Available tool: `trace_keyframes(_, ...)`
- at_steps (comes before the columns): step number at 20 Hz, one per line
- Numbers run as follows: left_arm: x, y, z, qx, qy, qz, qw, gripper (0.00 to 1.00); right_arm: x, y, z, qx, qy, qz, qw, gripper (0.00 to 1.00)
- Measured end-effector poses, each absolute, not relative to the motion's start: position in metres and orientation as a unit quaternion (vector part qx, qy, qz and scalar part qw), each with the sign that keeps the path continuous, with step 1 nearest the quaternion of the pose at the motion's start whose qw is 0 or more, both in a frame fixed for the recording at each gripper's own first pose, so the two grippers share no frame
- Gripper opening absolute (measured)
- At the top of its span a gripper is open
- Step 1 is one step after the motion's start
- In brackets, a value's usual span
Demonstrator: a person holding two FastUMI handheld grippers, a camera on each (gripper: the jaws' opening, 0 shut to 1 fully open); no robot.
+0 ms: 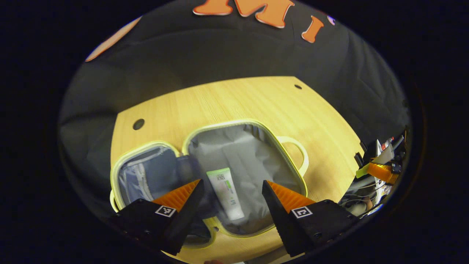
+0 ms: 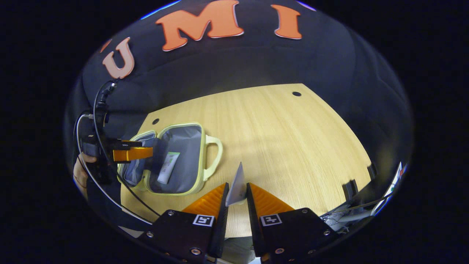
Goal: First open the suitcase, pack the skin care products into it, and then close the suitcase.
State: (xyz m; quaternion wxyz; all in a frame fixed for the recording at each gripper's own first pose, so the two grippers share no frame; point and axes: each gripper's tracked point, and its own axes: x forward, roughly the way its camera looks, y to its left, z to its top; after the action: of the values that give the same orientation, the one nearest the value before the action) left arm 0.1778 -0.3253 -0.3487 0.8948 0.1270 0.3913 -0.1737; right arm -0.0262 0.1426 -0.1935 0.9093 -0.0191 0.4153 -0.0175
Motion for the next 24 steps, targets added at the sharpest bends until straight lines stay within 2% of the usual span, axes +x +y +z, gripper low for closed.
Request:
trace_keyframes(6, 0.142, -0.251, -0.291, 0.107, 0.295, -0.1, 0.944, 0.98, 0.025, 0.228, -0.174, -0.066, 0.424, 0.105, 0.897, 0.32)
trace_keyframes(11, 0.092, -0.197, -0.223, 0.079, 0.245, -0.03, 0.966, 0.98, 0.041, 0.284, -0.213, -0.072, 0.505, 0.181, 0.841, 0.31)
trace_keyframes(15, 0.055, -0.188, -0.156, 0.088, 0.202, 0.015, 0.975, 0.98, 0.036, 0.306, -0.258, -0.058, 0.579, 0.196, 0.789, 0.32)
trace_keyframes(18, 0.034, -0.188, -0.121, 0.094, 0.189, 0.034, 0.977, 0.98, 0.038, 0.313, -0.298, -0.035, 0.627, 0.177, 0.758, 0.32)
trace_keyframes(24, 0.02, -0.202, -0.076, 0.107, 0.183, 0.044, 0.976, 0.98, 0.036, 0.305, -0.348, -0.042, 0.665, 0.146, 0.731, 0.32)
